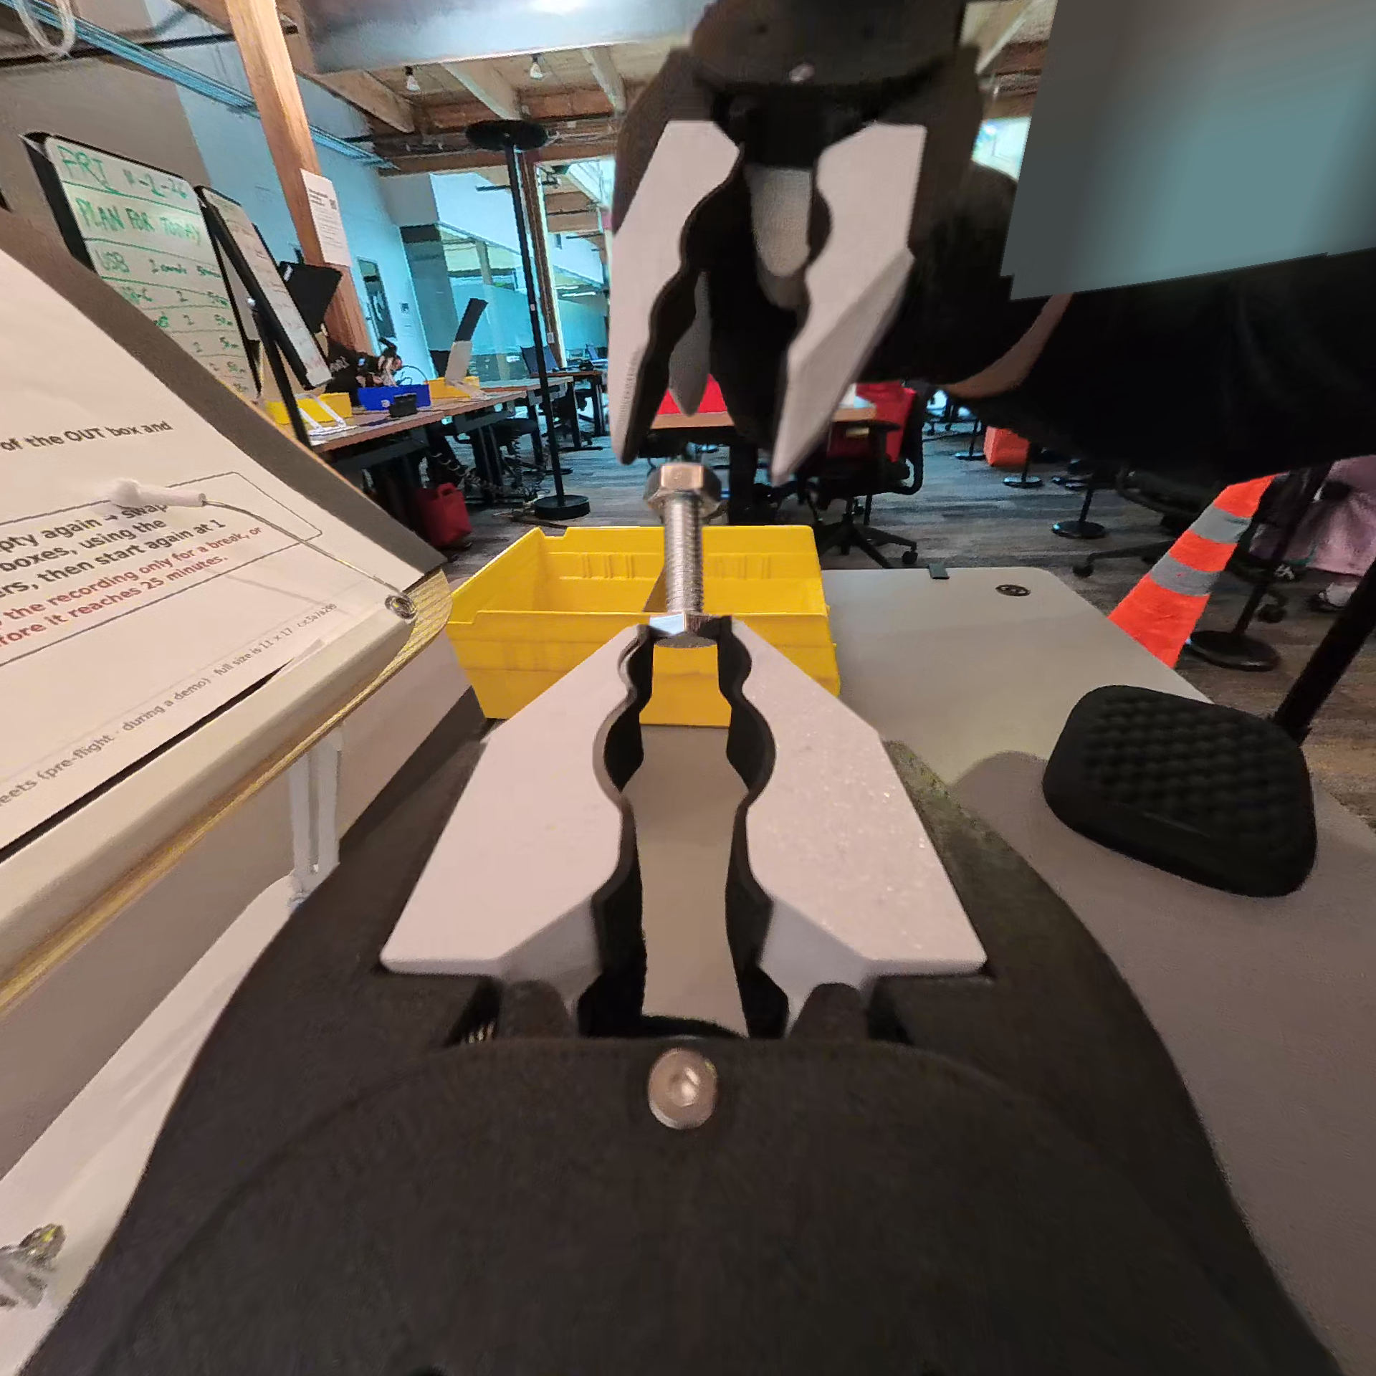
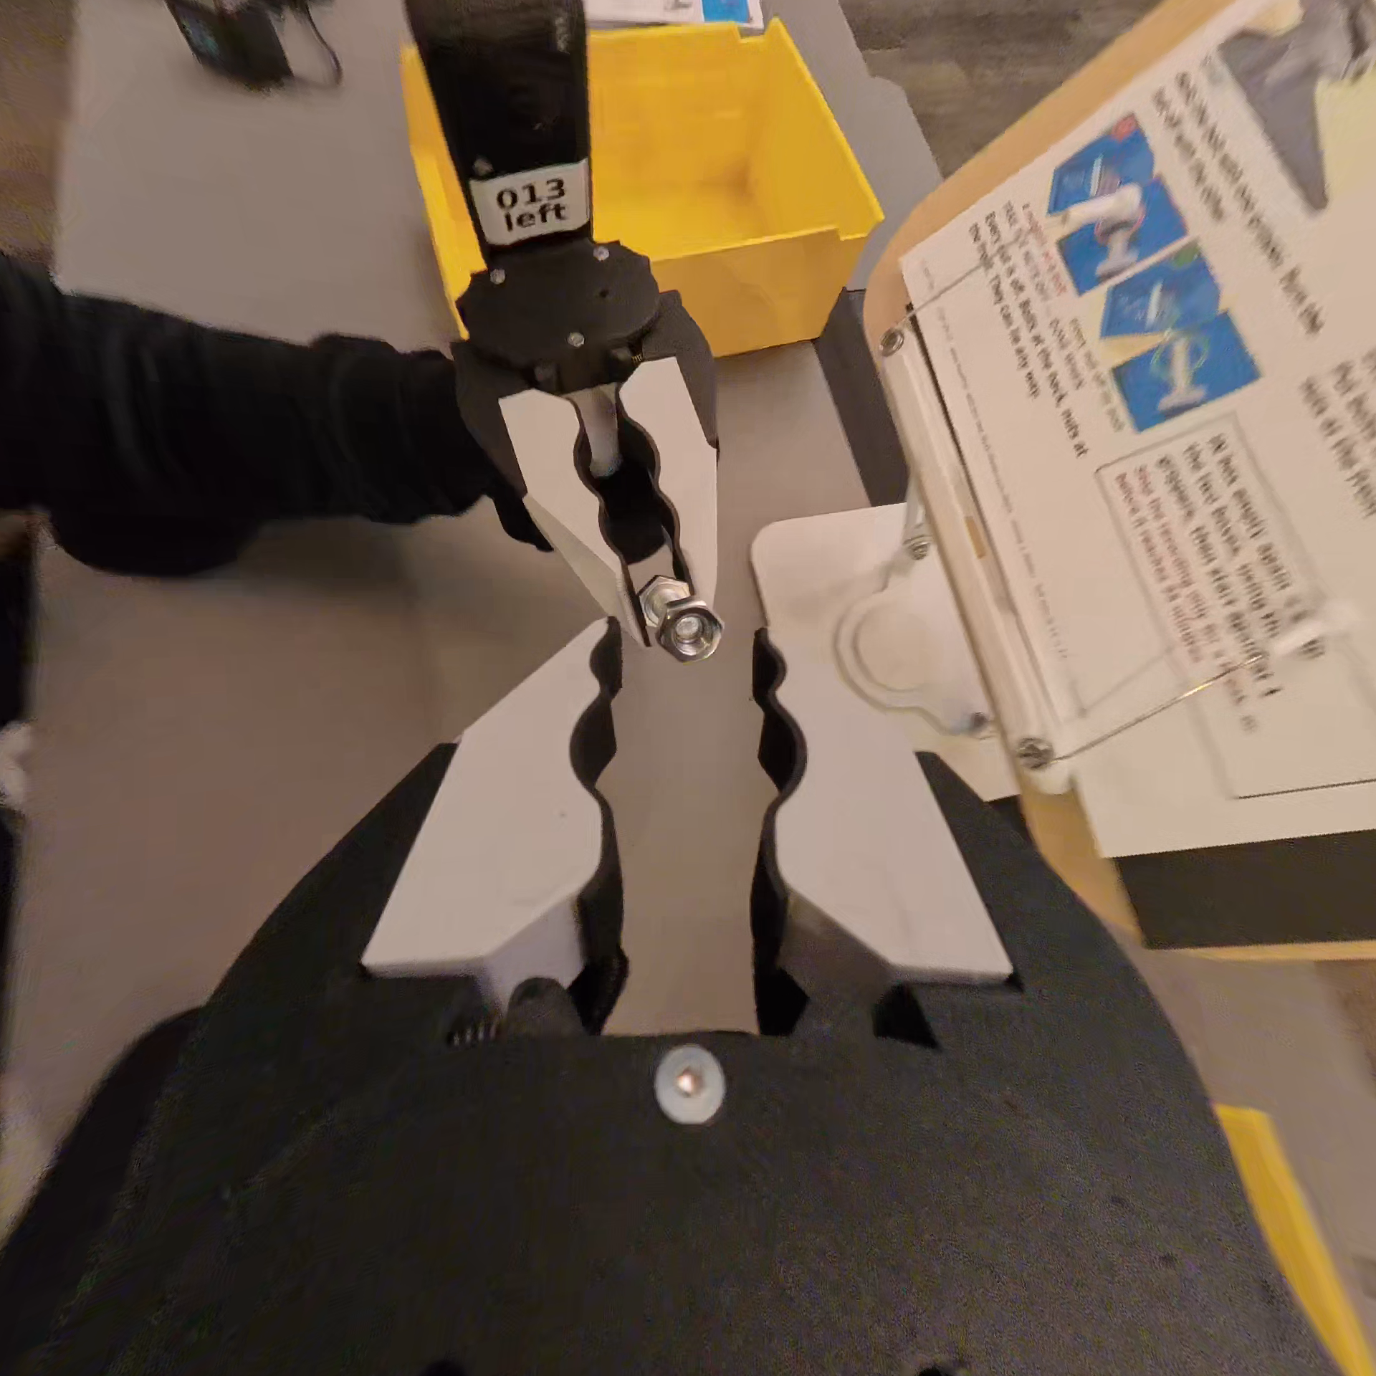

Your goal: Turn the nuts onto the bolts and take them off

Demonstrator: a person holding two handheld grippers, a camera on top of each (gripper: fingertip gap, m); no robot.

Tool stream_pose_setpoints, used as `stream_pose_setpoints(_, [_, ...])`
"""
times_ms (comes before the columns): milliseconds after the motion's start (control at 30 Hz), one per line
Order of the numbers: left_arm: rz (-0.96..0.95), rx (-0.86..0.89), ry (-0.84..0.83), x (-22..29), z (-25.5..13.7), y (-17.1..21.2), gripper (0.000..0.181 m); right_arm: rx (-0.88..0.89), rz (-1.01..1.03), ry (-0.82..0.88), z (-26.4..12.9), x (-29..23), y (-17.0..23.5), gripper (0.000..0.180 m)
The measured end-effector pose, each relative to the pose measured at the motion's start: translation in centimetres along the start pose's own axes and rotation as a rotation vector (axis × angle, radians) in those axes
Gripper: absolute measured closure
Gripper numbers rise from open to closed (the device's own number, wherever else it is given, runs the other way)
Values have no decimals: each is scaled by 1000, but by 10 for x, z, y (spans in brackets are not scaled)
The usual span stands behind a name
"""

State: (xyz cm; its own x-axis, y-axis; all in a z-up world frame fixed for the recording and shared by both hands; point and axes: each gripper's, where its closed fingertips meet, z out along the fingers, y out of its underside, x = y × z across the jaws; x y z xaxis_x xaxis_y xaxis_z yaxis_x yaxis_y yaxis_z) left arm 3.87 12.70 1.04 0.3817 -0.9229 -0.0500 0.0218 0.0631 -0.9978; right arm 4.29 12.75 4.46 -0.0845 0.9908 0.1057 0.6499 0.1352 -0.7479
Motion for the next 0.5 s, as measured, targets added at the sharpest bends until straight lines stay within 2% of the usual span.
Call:
stream_pose_setpoints(133, [11,-11,-5,1,2,1,165,42,139,-82,7,0,5,148])
stream_pose_setpoints(200, [14,-13,-7,1,3,2,165,50,162,-110,10,-1,6,161])
stream_pose_setpoints(267, [16,-16,-9,0,3,3,165,52,157,-129,11,-2,7,164])
stream_pose_setpoints(400, [8,-30,-8,-1,3,6,165,-26,-24,-90,14,0,10,164])
stream_pose_setpoints(500, [7,-57,-9,-1,5,12,165,-195,-326,-6,16,2,18,164])
